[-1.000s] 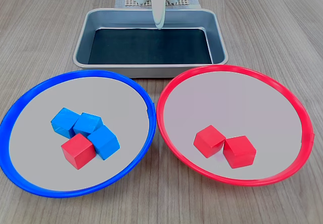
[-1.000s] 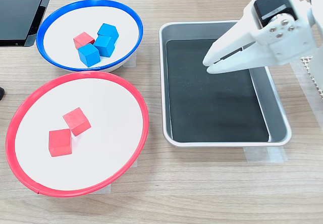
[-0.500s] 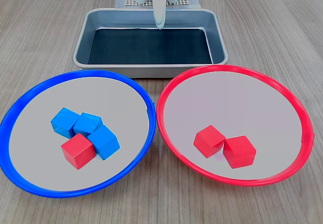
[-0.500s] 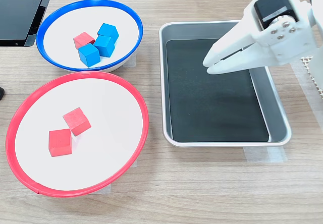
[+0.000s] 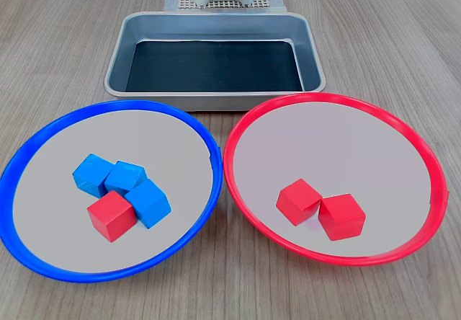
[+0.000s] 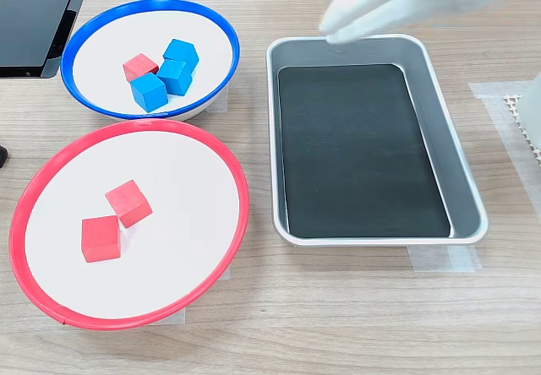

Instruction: Relocate any red block in the blue dish to the red dish, correcting any misplacement.

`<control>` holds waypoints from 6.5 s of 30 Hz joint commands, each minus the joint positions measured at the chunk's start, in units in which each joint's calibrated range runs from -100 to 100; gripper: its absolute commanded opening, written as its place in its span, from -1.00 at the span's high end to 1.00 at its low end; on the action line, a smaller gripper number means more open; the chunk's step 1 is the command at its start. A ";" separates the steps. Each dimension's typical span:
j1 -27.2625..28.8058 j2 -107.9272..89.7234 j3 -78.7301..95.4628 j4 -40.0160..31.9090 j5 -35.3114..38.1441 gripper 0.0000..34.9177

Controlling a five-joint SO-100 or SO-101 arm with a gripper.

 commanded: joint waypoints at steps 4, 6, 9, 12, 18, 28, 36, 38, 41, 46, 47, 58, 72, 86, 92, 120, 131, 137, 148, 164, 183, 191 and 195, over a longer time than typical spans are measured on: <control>3.32 25.51 -26.22 -0.73 10.26 0.98; 4.54 31.74 -32.14 -0.40 12.41 0.98; 6.61 40.95 -40.15 0.51 15.92 0.98; 8.68 48.71 -44.89 0.26 18.95 0.98; 12.54 62.96 -54.26 -2.47 21.49 0.83; 13.86 83.77 -74.56 -2.63 21.98 0.42; 13.39 93.32 -83.39 -3.37 22.37 0.10; 13.20 94.85 -84.30 -3.95 22.56 0.07; 12.73 96.47 -85.03 -4.69 22.91 0.05; 11.79 97.84 -85.12 -5.52 23.15 0.04; 11.60 98.09 -85.12 -5.68 23.15 0.04; 10.75 99.29 -83.94 -5.85 23.10 0.10; 11.22 102.19 -84.39 -6.59 23.35 0.15; 11.41 103.81 -85.21 -6.76 23.88 0.50; 10.66 102.87 -85.30 -6.10 23.64 0.87; -4.12 78.39 -72.65 1.50 18.22 0.98; -13.72 79.76 -68.28 0.18 16.46 0.98; -15.60 84.53 -67.92 -1.80 16.46 0.98; -16.83 91.36 -70.01 -3.46 15.82 0.98; -17.39 95.20 -75.11 -3.54 14.51 0.74; -15.41 87.26 -74.29 -1.14 14.31 0.35; -14.00 72.59 -66.64 -0.90 13.77 0.46; -12.78 61.68 -56.54 -3.70 11.33 0.80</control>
